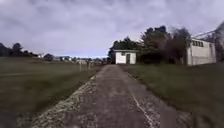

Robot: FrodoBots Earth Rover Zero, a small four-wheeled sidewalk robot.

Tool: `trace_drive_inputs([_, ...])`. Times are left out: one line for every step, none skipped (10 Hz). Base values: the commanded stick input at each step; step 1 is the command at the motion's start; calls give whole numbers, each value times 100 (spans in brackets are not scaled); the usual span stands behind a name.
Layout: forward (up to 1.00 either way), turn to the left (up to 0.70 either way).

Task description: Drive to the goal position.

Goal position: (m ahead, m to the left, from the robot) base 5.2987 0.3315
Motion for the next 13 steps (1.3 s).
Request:
trace_drive_inputs([100, -1])
trace_drive_inputs([100, -1])
trace_drive_inputs([100, -1])
trace_drive_inputs([100, -1])
trace_drive_inputs([100, -1])
trace_drive_inputs([100, -1])
trace_drive_inputs([100, -1])
trace_drive_inputs([100, -1])
trace_drive_inputs([100, -7])
trace_drive_inputs([100, -15])
trace_drive_inputs([100, -24])
trace_drive_inputs([100, -25])
trace_drive_inputs([100, -11])
